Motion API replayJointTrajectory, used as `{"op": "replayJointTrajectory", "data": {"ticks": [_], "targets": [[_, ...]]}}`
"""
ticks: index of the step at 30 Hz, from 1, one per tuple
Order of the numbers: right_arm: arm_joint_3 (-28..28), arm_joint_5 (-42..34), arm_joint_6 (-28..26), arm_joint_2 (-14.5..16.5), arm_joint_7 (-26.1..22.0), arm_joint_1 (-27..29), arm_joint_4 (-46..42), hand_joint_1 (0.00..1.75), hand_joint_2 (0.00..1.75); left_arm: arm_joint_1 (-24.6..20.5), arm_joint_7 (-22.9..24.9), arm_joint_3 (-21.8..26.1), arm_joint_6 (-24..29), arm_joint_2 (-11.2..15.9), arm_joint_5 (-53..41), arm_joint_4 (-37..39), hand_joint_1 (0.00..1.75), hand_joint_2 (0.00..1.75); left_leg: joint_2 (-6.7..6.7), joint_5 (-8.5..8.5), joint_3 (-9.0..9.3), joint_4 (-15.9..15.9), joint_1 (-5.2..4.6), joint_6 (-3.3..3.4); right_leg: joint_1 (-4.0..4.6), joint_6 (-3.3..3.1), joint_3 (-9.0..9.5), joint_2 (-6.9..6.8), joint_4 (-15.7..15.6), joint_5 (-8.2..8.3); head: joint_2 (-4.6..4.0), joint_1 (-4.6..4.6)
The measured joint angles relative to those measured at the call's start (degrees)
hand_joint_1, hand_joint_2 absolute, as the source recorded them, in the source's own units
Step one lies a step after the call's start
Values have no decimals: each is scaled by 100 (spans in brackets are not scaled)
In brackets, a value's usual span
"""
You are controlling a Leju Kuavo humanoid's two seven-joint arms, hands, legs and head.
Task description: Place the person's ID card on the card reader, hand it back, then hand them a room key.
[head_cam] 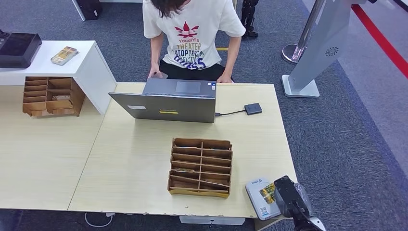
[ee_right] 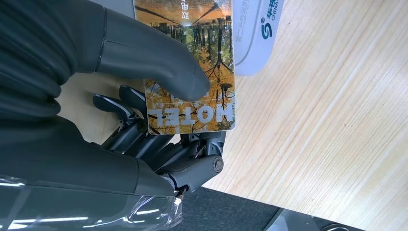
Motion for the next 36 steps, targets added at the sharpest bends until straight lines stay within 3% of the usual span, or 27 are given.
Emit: {"op": "replayJointTrajectory", "data": {"ticks": [7, 16, 20, 36], "targets": [[-2, 7, -59, -37, -1, 99, -69, 175, 175, 1, 3, 0, 0, -4, -63, 2, 0, 0, -1, 0, 1, 0, 0, 0, 0, 0, -1, -1, 0, 0, 0, 0], [-47, -133, -328, -304, -50, 582, -422, 175, 175, -1, 68, 0, 0, -53, -184, -1, 0, 0, 0, -6, 0, 0, -1, 7, -1, 2, -1, -1, -3, -2, 0, 1], [-113, -221, -444, -403, -90, 798, -559, 175, 175, -3, 103, 0, 0, -83, -236, 0, 0, 175, 0, -7, 0, 1, -2, 8, -1, 2, 1, -1, -4, -2, 0, 0], [-168, -271, -690, -527, -103, 1151, -791, 175, 175, -44, 110, -3, 17, -93, -302, 0, 0, 175, 1, -6, 1, 0, -1, 8, -1, 2, 2, 0, -3, -2, 0, 0]]}}
